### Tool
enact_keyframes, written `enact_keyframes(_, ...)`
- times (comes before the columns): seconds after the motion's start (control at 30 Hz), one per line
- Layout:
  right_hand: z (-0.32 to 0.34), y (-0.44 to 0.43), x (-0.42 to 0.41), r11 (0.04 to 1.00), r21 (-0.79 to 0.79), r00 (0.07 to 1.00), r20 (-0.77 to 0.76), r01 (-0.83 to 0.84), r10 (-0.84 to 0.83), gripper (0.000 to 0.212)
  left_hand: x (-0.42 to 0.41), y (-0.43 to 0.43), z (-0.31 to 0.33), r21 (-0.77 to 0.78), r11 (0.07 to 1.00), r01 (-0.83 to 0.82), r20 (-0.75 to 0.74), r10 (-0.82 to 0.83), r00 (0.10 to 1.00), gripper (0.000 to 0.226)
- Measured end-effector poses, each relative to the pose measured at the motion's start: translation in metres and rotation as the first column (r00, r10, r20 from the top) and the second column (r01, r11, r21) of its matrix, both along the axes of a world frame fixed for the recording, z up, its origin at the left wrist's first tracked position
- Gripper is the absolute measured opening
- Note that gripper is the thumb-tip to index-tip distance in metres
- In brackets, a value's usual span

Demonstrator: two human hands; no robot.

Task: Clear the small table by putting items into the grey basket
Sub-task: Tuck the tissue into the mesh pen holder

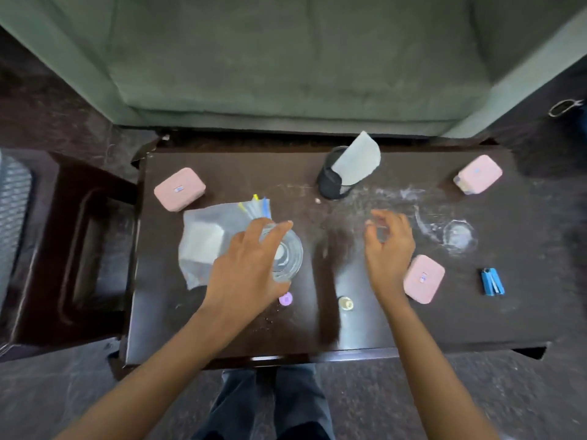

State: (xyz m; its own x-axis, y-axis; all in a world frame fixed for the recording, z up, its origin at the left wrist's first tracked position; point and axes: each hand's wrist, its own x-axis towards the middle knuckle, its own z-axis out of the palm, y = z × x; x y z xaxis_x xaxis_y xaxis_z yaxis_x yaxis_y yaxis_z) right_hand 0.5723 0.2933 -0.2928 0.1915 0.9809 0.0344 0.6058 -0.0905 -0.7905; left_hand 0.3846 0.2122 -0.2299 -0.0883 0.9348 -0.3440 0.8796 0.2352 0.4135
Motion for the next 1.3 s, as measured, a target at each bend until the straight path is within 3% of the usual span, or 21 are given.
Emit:
enact_keyframes(0.07, -0.003, 0.019, 0.005, 0.994, -0.07, 0.988, -0.126, 0.086, -0.094, 0.03, 0.012, 0.021, -0.009, -0.005, 1.0, 0.007, 0.002, -0.007, 1.0, 0.083)
enact_keyframes(0.17, -0.009, 0.047, 0.006, 0.972, -0.212, 0.948, -0.276, 0.099, -0.157, 0.065, 0.028, 0.052, -0.027, -0.014, 1.0, 0.008, 0.027, -0.007, 1.0, 0.085)
enact_keyframes(0.27, -0.027, 0.072, 0.002, 0.96, -0.278, 0.953, -0.299, -0.042, -0.045, 0.099, 0.037, 0.077, -0.045, -0.018, 1.0, 0.016, 0.026, -0.015, 1.0, 0.085)
enact_keyframes(0.37, -0.049, 0.092, -0.005, 0.945, -0.281, 0.941, -0.331, -0.171, 0.072, 0.11, 0.042, 0.093, -0.061, -0.026, 0.999, 0.019, 0.011, -0.019, 1.0, 0.083)
enact_keyframes(0.57, -0.071, 0.108, -0.017, 0.912, -0.346, 0.947, -0.301, -0.221, 0.116, 0.105, 0.041, 0.104, -0.082, -0.042, 0.998, 0.036, -0.008, -0.037, 0.999, 0.087)
enact_keyframes(0.87, -0.074, 0.113, -0.014, 0.948, -0.257, 0.966, -0.225, -0.188, 0.13, 0.09, 0.043, 0.11, -0.091, -0.038, 0.999, 0.036, -0.026, -0.037, 0.999, 0.083)
enact_keyframes(1.3, -0.073, 0.051, 0.036, 0.953, -0.295, 0.982, -0.188, -0.07, 0.014, 0.09, 0.052, 0.117, -0.101, -0.076, 0.992, 0.097, -0.047, -0.101, 0.994, 0.087)
